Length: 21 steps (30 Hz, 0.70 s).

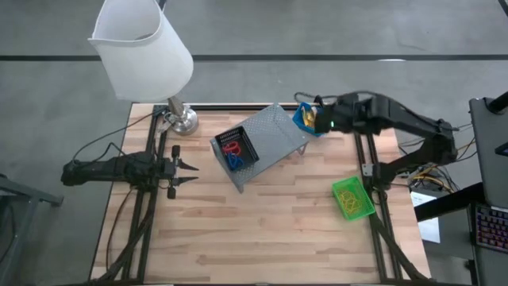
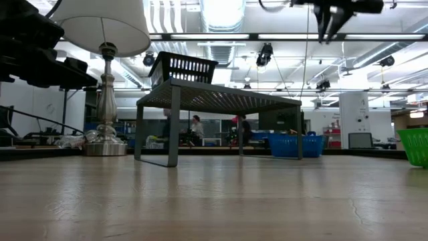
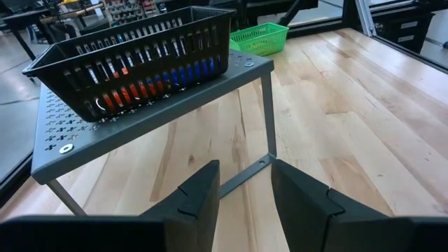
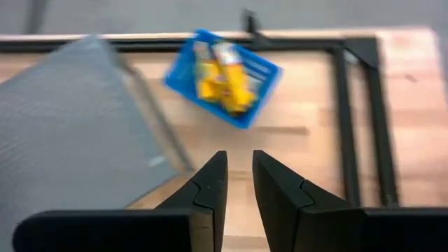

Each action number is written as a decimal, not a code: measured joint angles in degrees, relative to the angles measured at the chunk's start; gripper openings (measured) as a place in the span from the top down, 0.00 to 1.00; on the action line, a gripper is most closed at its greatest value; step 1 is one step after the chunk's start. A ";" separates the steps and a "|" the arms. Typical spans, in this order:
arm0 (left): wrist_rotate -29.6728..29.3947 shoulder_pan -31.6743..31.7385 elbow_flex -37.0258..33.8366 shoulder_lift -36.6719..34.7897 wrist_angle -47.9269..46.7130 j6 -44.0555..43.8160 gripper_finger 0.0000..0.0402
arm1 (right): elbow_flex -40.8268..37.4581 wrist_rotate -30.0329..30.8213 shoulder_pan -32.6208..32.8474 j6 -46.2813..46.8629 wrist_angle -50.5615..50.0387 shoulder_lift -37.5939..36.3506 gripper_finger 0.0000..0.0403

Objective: Pick & Place Office Desk Supplies
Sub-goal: Put the blue basket filled with crayon boxes on the shelf

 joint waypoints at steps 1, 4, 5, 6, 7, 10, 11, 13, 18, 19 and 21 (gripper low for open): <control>0.00 0.00 0.00 0.00 0.00 0.00 0.67 | -0.39 -1.32 -2.36 0.13 -0.72 0.03 0.83; 0.00 0.00 0.00 0.00 -0.02 0.00 0.67 | -2.16 -4.67 -9.41 0.56 -0.79 0.09 0.83; 0.00 0.00 0.00 0.00 -0.02 0.00 0.67 | -2.91 -5.67 -11.70 0.58 -0.79 0.13 0.83; 0.00 0.00 0.00 0.00 0.00 0.00 0.67 | -3.72 -6.60 -13.77 0.54 -0.66 0.25 0.82; 0.00 0.00 0.00 0.00 -0.02 0.00 0.67 | -4.65 -7.54 -15.66 0.51 -0.25 0.36 0.81; 0.00 0.00 -0.02 0.00 -0.02 0.00 0.67 | -7.97 -8.22 -21.12 -0.88 1.75 0.42 0.77; 0.00 0.00 -0.02 0.00 -0.02 0.00 0.67 | -8.99 -8.28 -22.92 -1.33 2.34 0.42 0.76; -0.02 0.00 -0.02 0.00 -0.02 0.00 0.67 | -11.39 -9.06 -25.95 -1.35 4.04 0.32 0.75; 0.00 0.00 -0.02 0.00 -0.02 -0.02 0.67 | -18.84 -15.76 -30.19 -7.49 19.62 0.26 0.76; -0.01 -0.01 -0.02 0.00 -0.02 -0.01 0.67 | -20.31 -16.43 -30.40 -9.13 23.32 0.26 0.76; -0.02 0.00 -0.02 0.00 -0.02 -0.02 0.67 | -22.99 -16.68 -30.55 -11.16 29.15 0.37 0.77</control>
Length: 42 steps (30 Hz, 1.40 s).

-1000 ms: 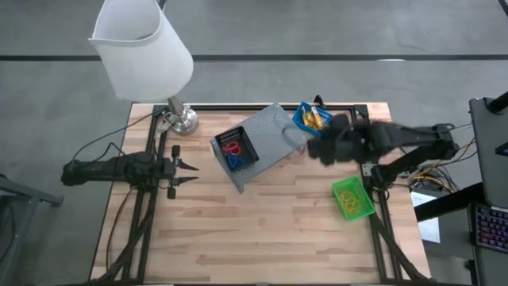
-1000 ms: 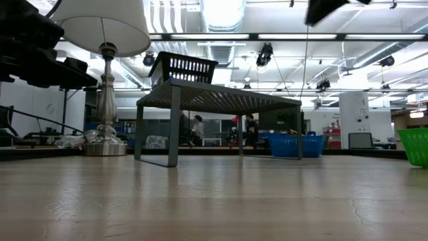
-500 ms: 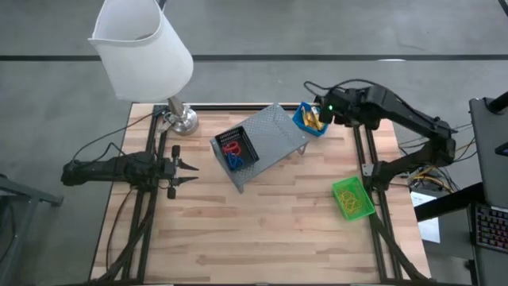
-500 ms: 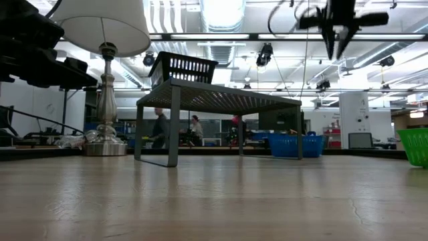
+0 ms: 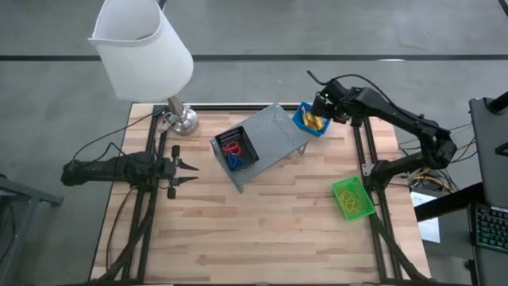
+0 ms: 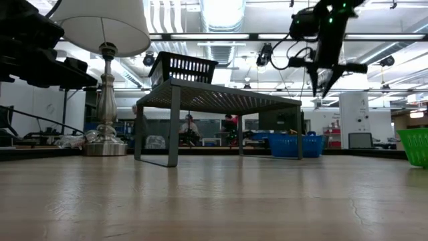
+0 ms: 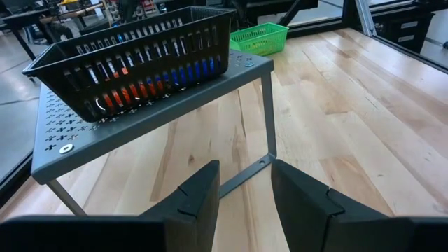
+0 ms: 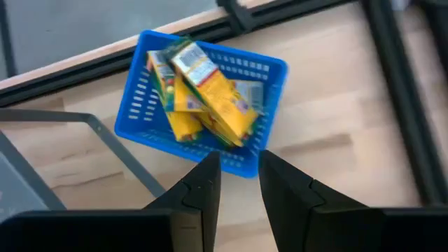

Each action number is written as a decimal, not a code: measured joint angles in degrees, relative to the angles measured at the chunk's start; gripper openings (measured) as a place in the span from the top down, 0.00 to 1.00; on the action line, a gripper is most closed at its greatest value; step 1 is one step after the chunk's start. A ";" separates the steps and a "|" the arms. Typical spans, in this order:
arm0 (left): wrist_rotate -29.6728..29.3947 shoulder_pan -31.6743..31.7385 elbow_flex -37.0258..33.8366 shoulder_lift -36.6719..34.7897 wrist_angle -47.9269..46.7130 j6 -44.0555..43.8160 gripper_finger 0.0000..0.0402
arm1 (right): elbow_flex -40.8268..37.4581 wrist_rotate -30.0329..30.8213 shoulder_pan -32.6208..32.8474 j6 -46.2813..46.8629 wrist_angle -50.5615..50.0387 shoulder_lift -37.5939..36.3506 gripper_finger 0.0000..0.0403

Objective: Pick & Place Office Desk Supplies
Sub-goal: Put the blue basket filled with crayon boxes on the shelf

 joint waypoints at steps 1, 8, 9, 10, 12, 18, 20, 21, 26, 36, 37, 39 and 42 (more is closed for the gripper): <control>0.01 0.00 0.00 0.00 0.00 0.00 0.67 | -1.28 -0.34 -0.27 -0.70 2.38 0.03 0.77; 0.00 -0.02 0.00 0.00 0.00 0.00 0.67 | -7.59 -6.69 -3.37 -0.82 7.69 0.09 0.70; 0.00 0.00 0.00 0.00 0.00 0.00 0.67 | -8.36 -6.86 -3.62 -0.62 8.75 0.08 0.68; 0.00 -0.02 0.00 0.00 -0.01 0.00 0.67 | -9.30 -6.74 -3.89 -0.20 10.11 0.07 0.66; 0.00 -0.02 0.00 0.00 -0.01 0.00 0.67 | -11.06 -6.09 -4.42 0.45 12.66 0.07 0.62; 0.02 -0.02 0.00 0.02 0.00 0.00 0.67 | -14.35 -3.14 -5.39 2.09 17.41 0.86 0.56; 0.00 -0.02 0.00 0.02 -0.02 0.00 0.67 | -14.74 -2.65 -5.40 2.21 17.66 0.87 0.55; 0.00 0.00 0.00 0.02 0.00 -0.02 0.67 | -15.06 -2.48 -5.44 2.23 17.64 0.87 0.55; 0.00 -0.02 0.00 0.02 -0.01 -0.02 0.67 | -16.98 -1.57 -5.46 4.72 18.13 0.90 0.55; 0.00 -0.02 0.00 0.02 -0.02 -0.02 0.67 | -23.25 -1.60 -5.44 6.32 28.54 0.92 0.55; 0.00 -0.02 0.00 0.02 -0.02 -0.02 0.67 | -23.52 -1.50 -5.44 6.32 28.75 0.92 0.55; 0.00 -0.02 0.00 0.02 -0.02 -0.02 0.67 | -23.75 -1.42 -5.44 6.32 28.92 0.92 0.55; 0.01 -0.02 0.00 0.02 -0.01 -0.02 0.67 | -24.46 -0.78 -5.44 6.32 29.03 0.92 0.55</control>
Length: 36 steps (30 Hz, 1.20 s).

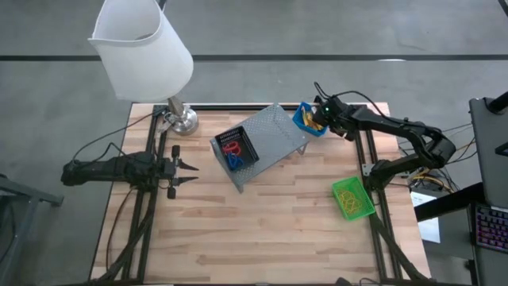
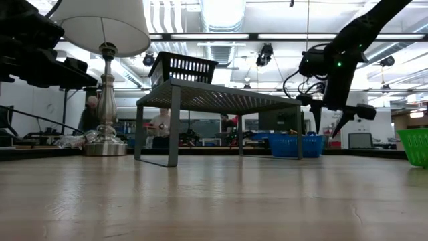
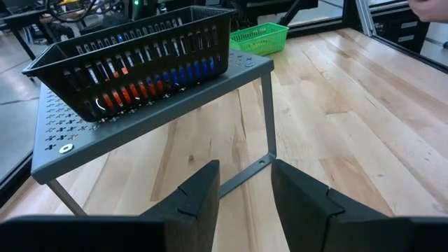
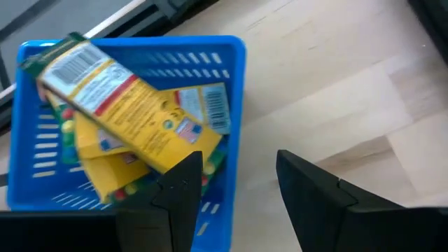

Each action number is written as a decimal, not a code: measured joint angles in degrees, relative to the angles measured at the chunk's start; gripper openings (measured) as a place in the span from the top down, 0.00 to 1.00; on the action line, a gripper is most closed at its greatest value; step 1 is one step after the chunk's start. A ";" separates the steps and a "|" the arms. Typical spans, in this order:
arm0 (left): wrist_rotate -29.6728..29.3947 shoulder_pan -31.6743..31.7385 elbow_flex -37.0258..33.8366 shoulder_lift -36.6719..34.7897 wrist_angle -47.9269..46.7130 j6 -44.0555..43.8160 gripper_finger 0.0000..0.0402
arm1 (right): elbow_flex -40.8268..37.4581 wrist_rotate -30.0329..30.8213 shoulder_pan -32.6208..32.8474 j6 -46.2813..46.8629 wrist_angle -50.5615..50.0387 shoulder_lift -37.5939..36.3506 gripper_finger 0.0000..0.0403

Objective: Pick & Place Office Desk Supplies
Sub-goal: Put the blue basket filled with crayon boxes on the shelf

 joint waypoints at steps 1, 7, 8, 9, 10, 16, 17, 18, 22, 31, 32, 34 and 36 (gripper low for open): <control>-0.01 0.00 0.00 0.00 -0.01 0.01 0.67 | -0.32 0.55 0.00 -0.01 0.04 0.00 0.55; 0.00 0.00 0.00 0.00 -0.01 0.01 0.67 | -3.34 0.91 0.00 1.22 3.02 -0.02 0.56; -0.01 0.00 0.00 0.00 -0.01 0.00 0.67 | -3.92 0.91 0.00 1.21 4.03 -0.02 0.57; 0.00 0.00 0.00 0.00 -0.01 0.00 0.67 | -4.55 0.91 0.00 1.22 5.01 -0.02 0.57; -0.01 0.01 0.00 0.00 -0.01 0.01 0.67 | -5.14 0.91 0.00 1.22 5.92 -0.02 0.58; -0.01 0.00 0.00 0.00 -0.01 0.00 0.67 | -7.31 1.17 0.00 1.24 9.65 -0.02 0.62; -0.01 0.01 0.00 0.00 -0.01 0.02 0.67 | -7.38 1.42 0.00 1.16 9.69 -0.02 0.62; -0.01 0.00 0.00 0.00 -0.01 0.02 0.67 | -7.45 1.87 0.02 0.90 9.70 -0.02 0.63; -0.01 0.01 0.00 0.00 -0.01 0.01 0.67 | -7.47 2.56 0.02 -0.50 9.68 -0.02 0.67; 0.00 0.00 0.00 0.00 -0.01 0.01 0.67 | -7.47 2.54 0.02 -1.36 10.69 -0.02 0.80; -0.01 0.02 0.00 0.00 -0.01 0.01 0.67 | -7.47 2.54 0.02 -1.39 10.70 -0.02 0.82; -0.01 0.00 0.00 0.00 -0.01 0.02 0.67 | -7.47 2.54 0.02 -1.98 10.70 -0.02 0.85; -0.01 0.00 0.00 0.00 -0.01 0.00 0.67 | -7.47 2.54 0.02 -2.57 10.69 -0.02 0.88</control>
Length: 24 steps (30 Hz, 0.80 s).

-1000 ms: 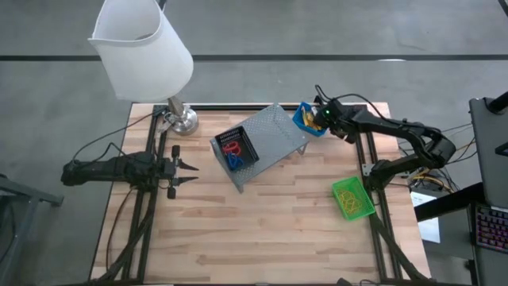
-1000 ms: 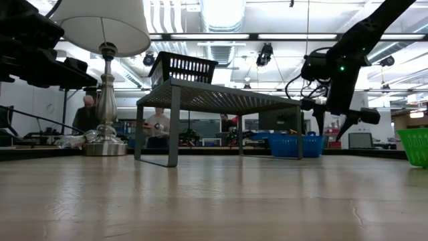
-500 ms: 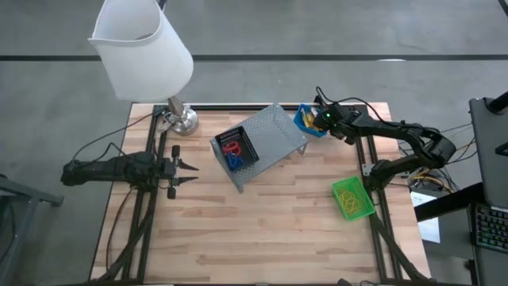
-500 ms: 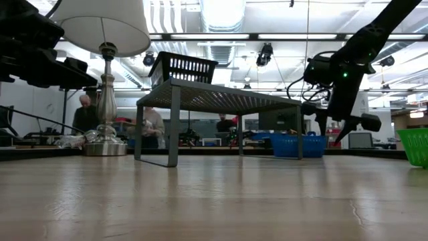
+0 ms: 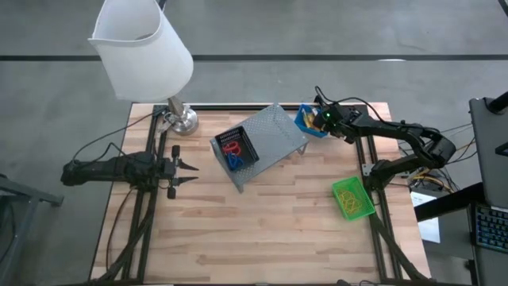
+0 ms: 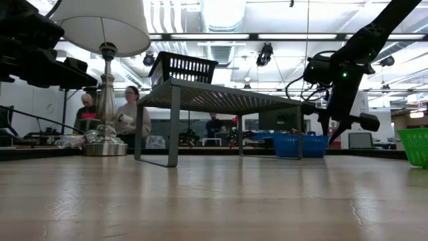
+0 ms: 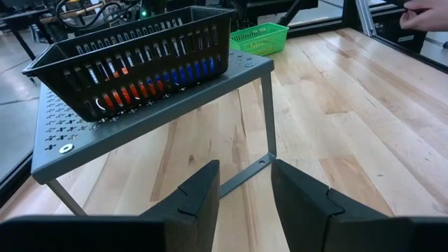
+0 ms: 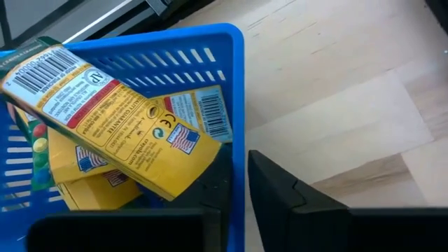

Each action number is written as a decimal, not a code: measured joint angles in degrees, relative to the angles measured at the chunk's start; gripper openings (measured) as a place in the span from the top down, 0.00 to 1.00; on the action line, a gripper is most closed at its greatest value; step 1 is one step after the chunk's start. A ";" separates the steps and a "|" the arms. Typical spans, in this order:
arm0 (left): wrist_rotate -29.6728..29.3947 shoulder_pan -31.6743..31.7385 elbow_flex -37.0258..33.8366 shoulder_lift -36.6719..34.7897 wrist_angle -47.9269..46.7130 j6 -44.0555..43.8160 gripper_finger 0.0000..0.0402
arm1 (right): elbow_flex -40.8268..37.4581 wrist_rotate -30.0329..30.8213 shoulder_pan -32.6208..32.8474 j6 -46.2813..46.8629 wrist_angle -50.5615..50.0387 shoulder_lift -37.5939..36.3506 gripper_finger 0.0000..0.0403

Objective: Pick & Place Office Desk Supplies
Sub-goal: Put the blue basket filled with crayon boxes on the shelf

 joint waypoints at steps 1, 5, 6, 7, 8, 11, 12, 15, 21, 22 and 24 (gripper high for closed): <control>0.00 0.00 0.00 0.00 0.00 0.02 0.67 | 0.00 -0.01 0.00 -0.26 0.00 0.00 0.90; 0.01 0.00 0.00 0.00 0.00 0.02 0.67 | 0.00 -0.02 0.00 -0.74 0.00 0.00 0.95; 0.01 0.01 0.00 0.00 0.00 0.01 0.67 | 0.02 -0.02 0.00 -0.76 0.02 0.00 0.96; 0.00 0.00 0.00 0.00 0.00 0.01 0.67 | 0.02 -0.02 0.00 -0.77 0.06 0.00 0.97; 0.00 0.00 0.00 0.00 0.00 0.01 0.67 | 0.02 -0.02 0.00 -0.76 0.09 0.00 0.97; 0.02 0.01 0.00 0.00 0.00 0.01 0.67 | 0.02 -0.02 0.00 -1.38 0.11 0.00 0.97; 0.00 0.00 0.00 0.00 0.00 0.00 0.67 | 0.02 -0.02 0.00 -1.55 0.17 0.00 0.97; 0.02 0.00 0.00 0.00 0.00 0.02 0.67 | 0.02 -0.04 0.00 -1.56 0.29 0.00 0.97; 0.02 0.00 0.00 -0.02 0.00 0.00 0.67 | 0.00 -0.32 -0.02 -1.82 2.10 -0.41 0.97; 0.02 0.00 0.00 -0.02 0.00 0.02 0.67 | 0.00 -0.34 -0.02 -1.83 2.26 -0.61 0.97; 0.00 0.02 0.00 -0.02 0.00 0.02 0.67 | 0.00 -0.37 -0.02 -1.83 2.45 -1.10 0.97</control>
